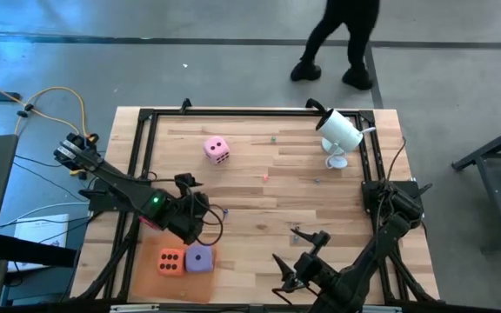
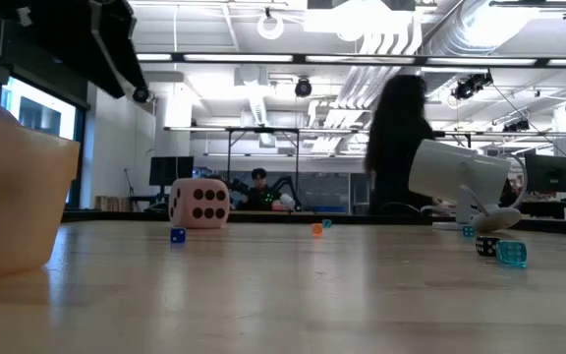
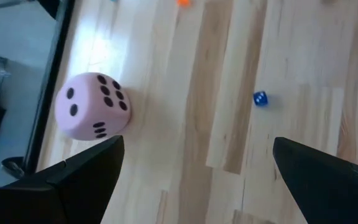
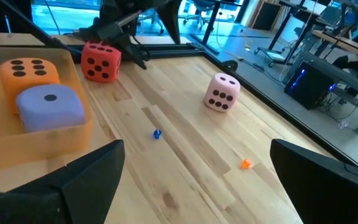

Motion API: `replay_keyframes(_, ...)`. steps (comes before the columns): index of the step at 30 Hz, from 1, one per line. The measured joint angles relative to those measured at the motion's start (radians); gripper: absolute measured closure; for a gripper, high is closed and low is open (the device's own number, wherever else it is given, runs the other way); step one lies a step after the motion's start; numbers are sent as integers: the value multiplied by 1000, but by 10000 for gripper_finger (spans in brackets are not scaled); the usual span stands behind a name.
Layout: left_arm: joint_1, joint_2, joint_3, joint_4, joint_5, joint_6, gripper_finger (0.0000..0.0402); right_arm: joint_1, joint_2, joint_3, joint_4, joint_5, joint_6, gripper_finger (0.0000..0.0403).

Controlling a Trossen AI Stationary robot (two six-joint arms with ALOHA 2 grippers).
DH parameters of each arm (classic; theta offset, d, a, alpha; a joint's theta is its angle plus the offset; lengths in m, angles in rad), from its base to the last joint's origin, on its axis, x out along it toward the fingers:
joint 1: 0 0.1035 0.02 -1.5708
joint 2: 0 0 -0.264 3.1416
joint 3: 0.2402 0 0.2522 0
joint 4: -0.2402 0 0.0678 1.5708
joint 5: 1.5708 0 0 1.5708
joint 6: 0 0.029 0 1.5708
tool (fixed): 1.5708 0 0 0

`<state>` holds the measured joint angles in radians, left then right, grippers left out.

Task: Pick & Place Dice
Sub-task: Put the small blue dice into the orange bin

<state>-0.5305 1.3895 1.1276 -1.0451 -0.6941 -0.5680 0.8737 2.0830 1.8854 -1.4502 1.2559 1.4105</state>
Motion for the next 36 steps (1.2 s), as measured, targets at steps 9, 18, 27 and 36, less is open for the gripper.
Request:
replay_keyframes(9,24,0,-6,38,-91,-23,2,2,0,0,0,0,-8,11)
replay_keyframes(18,80,0,-17,60,7,37,2,-15,1,0,3,1,-23,11)
replay_keyframes(27,208,0,-176,395,229,315,2,-25,1,0,25,-18,-28,11)
replay_keyframes(36,236,0,-330,645,326,320,2,-23,1,0,25,-29,-46,11)
